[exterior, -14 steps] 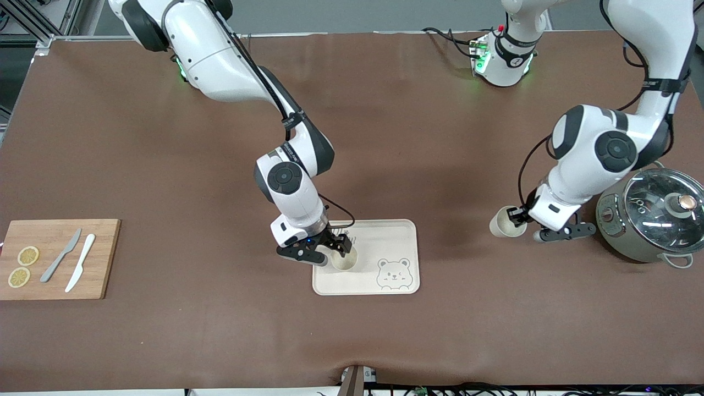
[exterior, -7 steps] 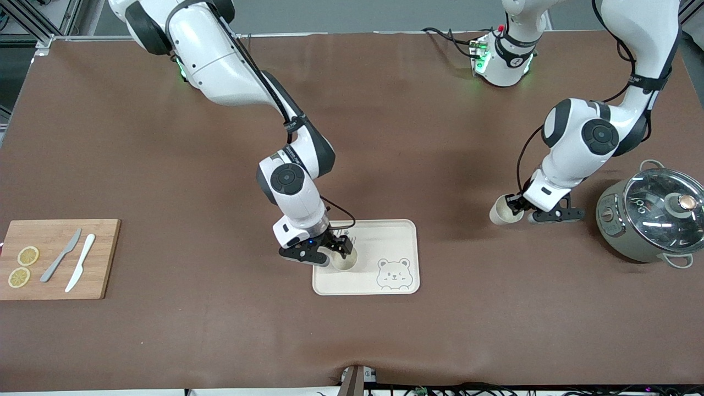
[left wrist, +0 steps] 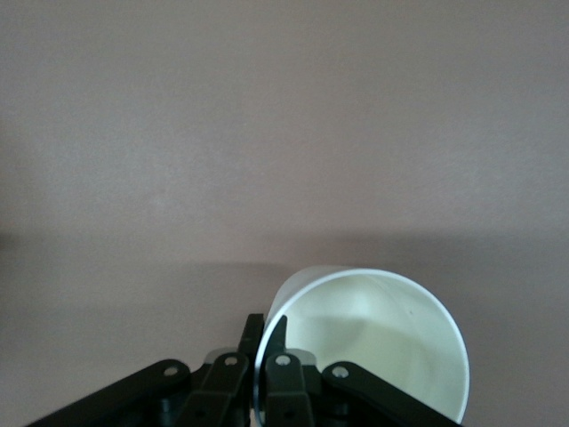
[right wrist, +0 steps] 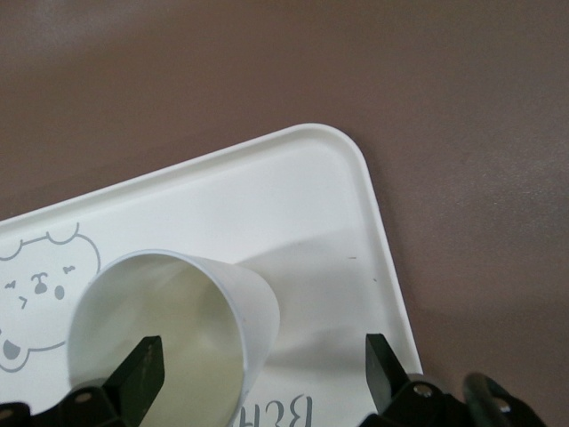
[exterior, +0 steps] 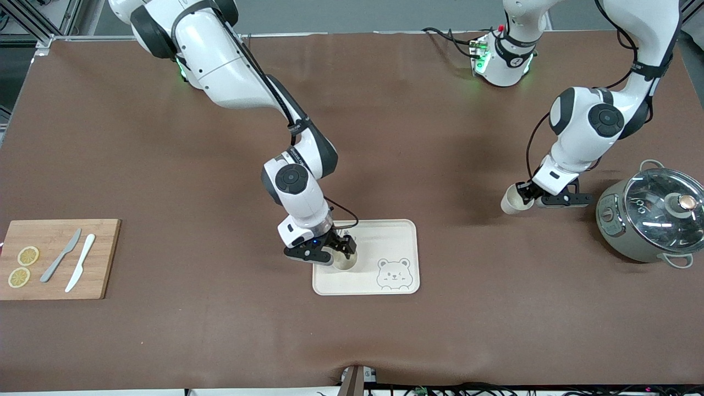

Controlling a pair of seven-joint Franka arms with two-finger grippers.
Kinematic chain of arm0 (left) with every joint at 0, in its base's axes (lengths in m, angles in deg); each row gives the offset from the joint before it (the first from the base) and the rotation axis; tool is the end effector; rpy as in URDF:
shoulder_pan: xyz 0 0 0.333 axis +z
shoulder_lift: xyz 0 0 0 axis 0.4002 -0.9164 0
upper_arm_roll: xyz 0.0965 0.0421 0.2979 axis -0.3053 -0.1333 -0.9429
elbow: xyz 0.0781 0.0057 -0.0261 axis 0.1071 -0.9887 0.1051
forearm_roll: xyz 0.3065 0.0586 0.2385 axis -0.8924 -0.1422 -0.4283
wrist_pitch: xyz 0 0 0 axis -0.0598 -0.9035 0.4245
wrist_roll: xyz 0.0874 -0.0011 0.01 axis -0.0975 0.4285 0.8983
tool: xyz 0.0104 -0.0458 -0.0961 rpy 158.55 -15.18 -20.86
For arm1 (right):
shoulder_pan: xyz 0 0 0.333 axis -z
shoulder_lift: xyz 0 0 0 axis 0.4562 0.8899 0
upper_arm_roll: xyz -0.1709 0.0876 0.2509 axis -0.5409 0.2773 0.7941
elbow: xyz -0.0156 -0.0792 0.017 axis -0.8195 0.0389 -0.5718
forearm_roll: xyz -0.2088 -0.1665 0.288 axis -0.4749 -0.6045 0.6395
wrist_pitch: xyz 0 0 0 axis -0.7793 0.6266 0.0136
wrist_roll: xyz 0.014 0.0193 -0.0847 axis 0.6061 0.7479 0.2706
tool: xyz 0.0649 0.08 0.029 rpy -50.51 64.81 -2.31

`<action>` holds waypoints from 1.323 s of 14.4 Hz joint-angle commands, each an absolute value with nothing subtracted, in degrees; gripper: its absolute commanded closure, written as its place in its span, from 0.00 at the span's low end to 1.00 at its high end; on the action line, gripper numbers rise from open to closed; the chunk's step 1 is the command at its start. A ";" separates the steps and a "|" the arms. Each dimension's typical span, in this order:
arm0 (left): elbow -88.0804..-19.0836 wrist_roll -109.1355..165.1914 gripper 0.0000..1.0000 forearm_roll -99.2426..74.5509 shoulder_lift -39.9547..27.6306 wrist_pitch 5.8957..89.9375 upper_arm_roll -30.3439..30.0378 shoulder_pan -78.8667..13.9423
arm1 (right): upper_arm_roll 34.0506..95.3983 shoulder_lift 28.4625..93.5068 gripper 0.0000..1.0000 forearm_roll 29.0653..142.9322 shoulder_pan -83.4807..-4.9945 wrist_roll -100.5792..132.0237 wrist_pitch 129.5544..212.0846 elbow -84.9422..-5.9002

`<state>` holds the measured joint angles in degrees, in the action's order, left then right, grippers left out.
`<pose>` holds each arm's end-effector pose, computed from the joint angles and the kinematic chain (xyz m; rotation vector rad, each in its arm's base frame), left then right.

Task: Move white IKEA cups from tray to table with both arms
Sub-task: 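Lower the cup beside the pot with the left gripper, then lift the cup off the tray and carry it toward the wooden board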

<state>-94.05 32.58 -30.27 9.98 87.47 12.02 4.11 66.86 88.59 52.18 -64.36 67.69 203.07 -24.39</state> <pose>0.5003 -0.0328 0.2583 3.1050 0.0287 0.2287 0.6301 0.4361 0.2177 -2.8884 0.3474 -0.3713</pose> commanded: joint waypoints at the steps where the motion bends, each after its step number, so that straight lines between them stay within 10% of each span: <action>1: -96.87 29.93 1.00 -29.25 11.90 89.92 12.99 6.38 | 66.48 89.38 0.00 51.35 -64.84 68.48 203.03 -23.04; 3: -97.04 29.05 1.00 -29.25 11.73 89.92 12.99 7.08 | 66.39 89.38 0.00 51.35 -65.37 68.48 203.03 -23.04; 9: -97.13 27.29 1.00 -29.25 10.85 90.01 12.99 8.67 | 66.39 89.29 0.96 51.35 -65.46 68.22 202.94 -23.13; 19: -96.52 27.11 1.00 -29.34 6.46 91.50 12.99 8.67 | 66.31 83.59 1.00 52.23 -63.79 67.60 193.83 -22.78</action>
<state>-96.51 28.51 -30.27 7.63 89.81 12.02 7.60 66.08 87.26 52.20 -64.66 67.63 199.19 -22.41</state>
